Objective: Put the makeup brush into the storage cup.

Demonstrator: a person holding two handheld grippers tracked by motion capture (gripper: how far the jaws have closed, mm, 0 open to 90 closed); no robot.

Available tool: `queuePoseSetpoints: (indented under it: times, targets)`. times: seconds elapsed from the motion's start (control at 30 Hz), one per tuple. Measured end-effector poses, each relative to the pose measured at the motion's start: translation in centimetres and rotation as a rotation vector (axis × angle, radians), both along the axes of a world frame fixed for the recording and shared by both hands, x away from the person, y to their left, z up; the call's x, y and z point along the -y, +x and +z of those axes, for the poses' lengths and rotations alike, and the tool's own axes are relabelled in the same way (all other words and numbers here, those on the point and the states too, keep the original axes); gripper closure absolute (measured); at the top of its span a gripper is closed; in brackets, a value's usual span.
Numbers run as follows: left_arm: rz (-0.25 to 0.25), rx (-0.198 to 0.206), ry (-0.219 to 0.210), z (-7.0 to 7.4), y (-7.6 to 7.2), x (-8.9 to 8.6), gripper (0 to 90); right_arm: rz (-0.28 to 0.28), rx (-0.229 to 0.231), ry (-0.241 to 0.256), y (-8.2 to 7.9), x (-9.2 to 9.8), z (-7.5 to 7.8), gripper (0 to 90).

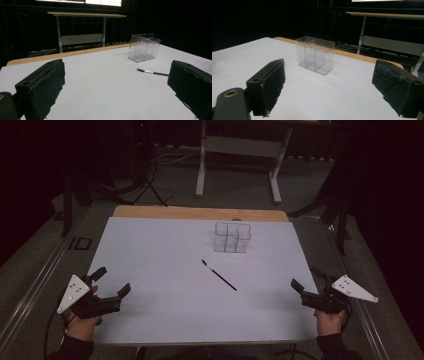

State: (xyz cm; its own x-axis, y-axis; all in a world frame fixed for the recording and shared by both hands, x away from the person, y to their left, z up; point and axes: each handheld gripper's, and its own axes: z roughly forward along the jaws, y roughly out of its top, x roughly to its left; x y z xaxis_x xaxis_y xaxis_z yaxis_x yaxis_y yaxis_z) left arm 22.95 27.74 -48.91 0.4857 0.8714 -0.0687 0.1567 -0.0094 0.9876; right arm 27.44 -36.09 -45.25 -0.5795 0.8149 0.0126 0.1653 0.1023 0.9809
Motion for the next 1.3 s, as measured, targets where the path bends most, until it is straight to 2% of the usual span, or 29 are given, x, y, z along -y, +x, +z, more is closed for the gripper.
queuePoseSetpoints:
  times: [0.27,0.4,0.57,0.63,0.8,1.0,1.2,1.3]
  targets:
    - [-0.008,0.0,0.01,0.0,0.0,0.3,1.6,0.009,-0.013,-0.004,0.0,0.0,0.1,10.9]
    - [-0.014,-0.003,-0.001,0.0,0.0,0.3,1.6,0.011,-0.018,0.002,0.0,0.0,0.2,10.7]
    - [-0.015,0.005,-0.004,0.0,0.0,0.2,1.6,0.012,-0.03,-0.015,0.2,-0.4,0.1,10.4]
    - [-0.013,0.009,-0.011,0.1,0.0,0.2,1.6,0.02,-0.048,-0.036,0.3,-0.9,0.0,10.0]
    - [-0.012,0.008,-0.016,0.1,0.1,0.2,1.6,0.048,-0.062,-0.044,0.5,-1.5,-0.1,10.0]
    - [-0.01,0.003,-0.017,0.0,0.2,0.1,1.6,0.066,-0.038,-0.022,0.3,-1.9,1.1,10.0]
    - [-0.006,0.004,-0.024,0.0,0.3,0.1,1.6,0.081,-0.04,-0.04,0.5,-2.4,2.2,10.0]
    - [-0.007,0.005,-0.022,0.1,0.3,0.2,1.6,0.085,-0.031,-0.018,0.9,-2.5,3.3,10.0]
